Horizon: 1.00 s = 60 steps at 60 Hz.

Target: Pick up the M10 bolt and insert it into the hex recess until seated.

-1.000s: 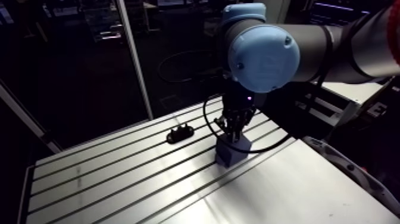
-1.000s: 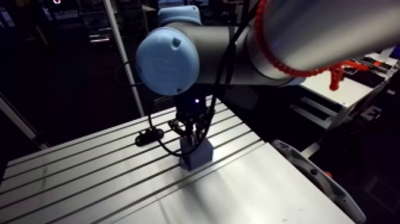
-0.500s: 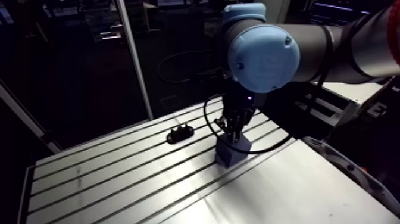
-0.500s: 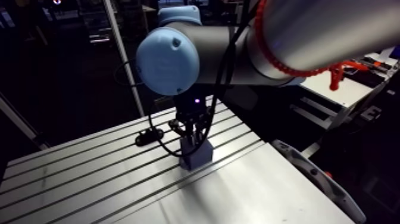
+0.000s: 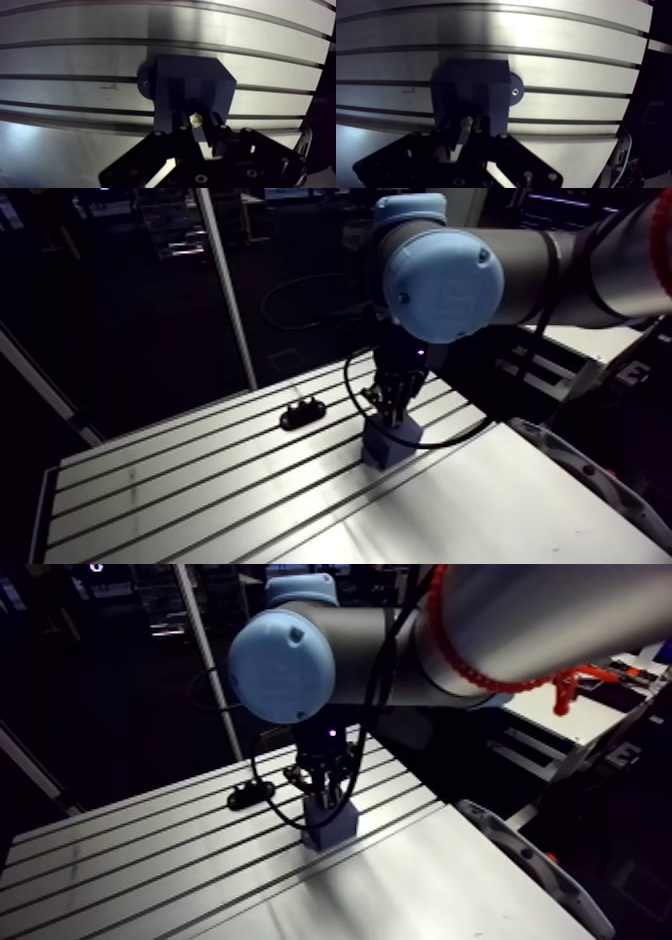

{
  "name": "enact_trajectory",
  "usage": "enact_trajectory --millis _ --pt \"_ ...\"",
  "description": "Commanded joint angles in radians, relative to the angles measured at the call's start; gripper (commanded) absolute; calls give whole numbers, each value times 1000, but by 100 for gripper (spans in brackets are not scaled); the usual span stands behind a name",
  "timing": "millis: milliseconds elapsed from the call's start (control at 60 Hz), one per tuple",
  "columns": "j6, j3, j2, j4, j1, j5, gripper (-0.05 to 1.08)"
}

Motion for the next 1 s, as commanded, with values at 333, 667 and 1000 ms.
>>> enact_trajectory --millis 333,667,1000 --pt "-109 1 -4 6 2 -2 74" --pt "-149 -2 -3 6 2 -2 74" --pt "-226 -3 2 5 2 -4 74"
